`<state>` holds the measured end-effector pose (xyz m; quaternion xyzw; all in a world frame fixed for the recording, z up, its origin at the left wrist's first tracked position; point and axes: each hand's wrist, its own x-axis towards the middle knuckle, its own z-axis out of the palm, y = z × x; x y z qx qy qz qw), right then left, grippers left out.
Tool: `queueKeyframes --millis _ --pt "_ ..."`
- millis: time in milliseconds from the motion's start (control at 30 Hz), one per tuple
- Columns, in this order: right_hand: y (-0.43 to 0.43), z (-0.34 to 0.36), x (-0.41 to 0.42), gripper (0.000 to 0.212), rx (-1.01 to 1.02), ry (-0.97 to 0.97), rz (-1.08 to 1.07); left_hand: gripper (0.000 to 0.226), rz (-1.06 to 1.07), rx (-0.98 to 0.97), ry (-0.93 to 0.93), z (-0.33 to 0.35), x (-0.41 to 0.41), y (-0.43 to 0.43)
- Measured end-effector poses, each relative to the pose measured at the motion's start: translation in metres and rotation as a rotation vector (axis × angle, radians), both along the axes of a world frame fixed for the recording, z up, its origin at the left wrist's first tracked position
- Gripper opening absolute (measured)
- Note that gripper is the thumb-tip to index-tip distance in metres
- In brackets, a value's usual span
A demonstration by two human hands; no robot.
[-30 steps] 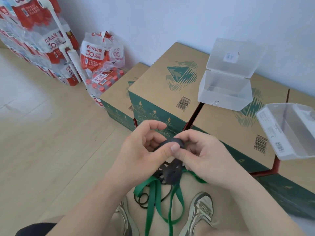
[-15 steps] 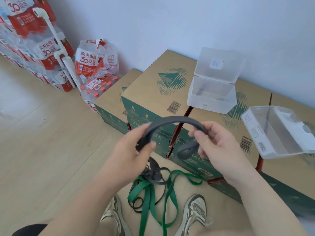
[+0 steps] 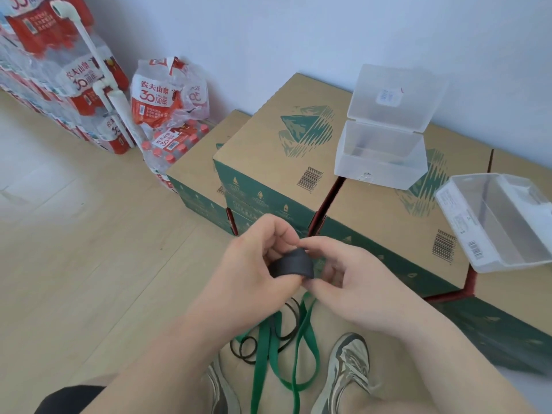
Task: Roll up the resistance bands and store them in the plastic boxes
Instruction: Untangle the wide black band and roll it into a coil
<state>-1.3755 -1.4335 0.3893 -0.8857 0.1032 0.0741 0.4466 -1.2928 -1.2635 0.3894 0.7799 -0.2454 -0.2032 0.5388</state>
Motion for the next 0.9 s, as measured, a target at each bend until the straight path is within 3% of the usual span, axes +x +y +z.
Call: queueKeyframes --millis 233,333,467,600,733,833,900 --pt "0.003 -0.002 0.002 0.035 -0.082 -0.033 -0.062 0.061 -0.044 0.084 0.001 -0.003 0.007 0.012" --pt "-0.001 -0.001 0.002 0.050 -0.046 0.050 -0.046 0.071 -0.085 0.056 0.013 0.000 0.005 0.014" --pt "0.005 0.003 0.001 0.060 0.062 -0.003 -0.038 0.065 -0.006 0.024 0.054 -0.003 0.003 0.013" --pt "0.009 0.005 0.005 0.038 0.021 -0.110 -0.086 0.057 0.047 -0.030 0.080 -0.007 0.008 0.014" --pt "0.012 0.015 0.005 0.025 0.119 -0.158 -0.090 0.029 -0.128 0.004 0.229 -0.005 0.014 0.017" --pt "0.011 0.019 0.003 0.022 0.162 -0.218 -0.115 0.038 -0.264 -0.032 0.419 -0.003 0.011 0.019" --pt "0.008 0.020 0.003 0.022 0.222 -0.277 -0.208 0.041 -0.310 0.013 0.399 -0.009 0.010 0.019"
